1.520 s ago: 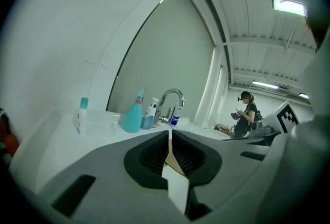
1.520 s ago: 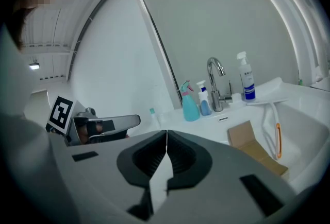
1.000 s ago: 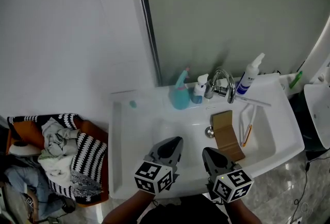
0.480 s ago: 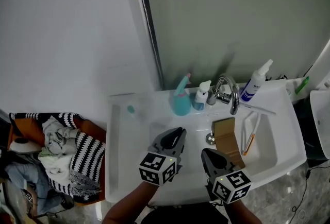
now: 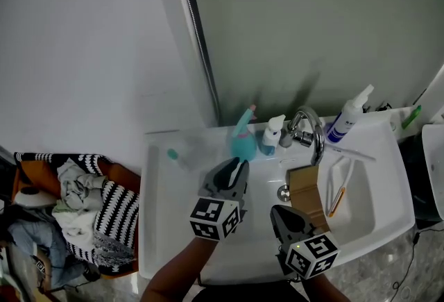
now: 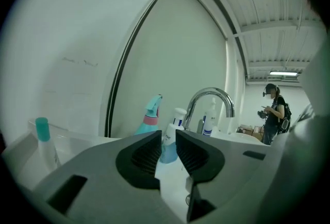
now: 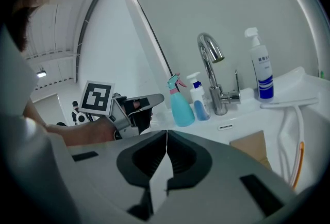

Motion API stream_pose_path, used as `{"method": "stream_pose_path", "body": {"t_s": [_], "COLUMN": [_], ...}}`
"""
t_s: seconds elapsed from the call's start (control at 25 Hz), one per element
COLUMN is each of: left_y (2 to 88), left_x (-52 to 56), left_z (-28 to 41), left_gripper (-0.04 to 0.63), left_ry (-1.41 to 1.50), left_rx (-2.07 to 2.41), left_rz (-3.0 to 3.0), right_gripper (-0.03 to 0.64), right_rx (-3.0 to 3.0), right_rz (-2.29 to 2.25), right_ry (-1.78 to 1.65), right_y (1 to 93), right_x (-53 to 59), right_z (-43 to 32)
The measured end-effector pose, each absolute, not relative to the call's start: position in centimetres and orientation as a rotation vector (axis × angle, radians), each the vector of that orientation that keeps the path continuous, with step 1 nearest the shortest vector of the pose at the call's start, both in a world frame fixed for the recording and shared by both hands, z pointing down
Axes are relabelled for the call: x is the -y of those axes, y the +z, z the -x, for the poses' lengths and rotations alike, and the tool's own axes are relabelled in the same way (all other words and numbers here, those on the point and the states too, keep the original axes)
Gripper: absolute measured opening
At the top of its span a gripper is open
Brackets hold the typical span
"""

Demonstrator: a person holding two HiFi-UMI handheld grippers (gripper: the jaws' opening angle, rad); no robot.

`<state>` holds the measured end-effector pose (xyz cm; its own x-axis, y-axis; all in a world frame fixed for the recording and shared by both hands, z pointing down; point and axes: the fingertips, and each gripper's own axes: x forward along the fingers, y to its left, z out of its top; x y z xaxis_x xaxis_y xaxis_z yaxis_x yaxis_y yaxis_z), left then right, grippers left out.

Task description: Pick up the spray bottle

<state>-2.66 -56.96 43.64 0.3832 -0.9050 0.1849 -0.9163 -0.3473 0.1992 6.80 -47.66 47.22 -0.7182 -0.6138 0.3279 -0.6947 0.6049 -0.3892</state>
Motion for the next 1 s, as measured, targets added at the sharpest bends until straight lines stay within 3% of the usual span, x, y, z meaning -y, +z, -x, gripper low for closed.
{"method": "stream_pose_path", "body": {"t_s": [0.08,0.24,1.0], "left_y": [43.6,43.8,43.8], "left_x": [57.8,59.2,66.2], "left_z": [2.6,2.8,3.0], "left_gripper": [0.115,0.156,0.267], "left_ry": [0.058,0.076,0.073], "left_rx": [1.622,1.667,1.748], "left_rz": [-2.375,-2.370,-2.409], "right_gripper": [0.008,0.008,0.008], "right_rx": [2.663,2.657,2.606], "right_rz": [-1.093,-1.095,-1.155], "right_ry": [0.764,0.782,0.876], "right_y": [47.5,48.0,50.0], "right_x": [47.8,48.0,50.0], "right_z": [-7.0,-7.4,-9.4]}}
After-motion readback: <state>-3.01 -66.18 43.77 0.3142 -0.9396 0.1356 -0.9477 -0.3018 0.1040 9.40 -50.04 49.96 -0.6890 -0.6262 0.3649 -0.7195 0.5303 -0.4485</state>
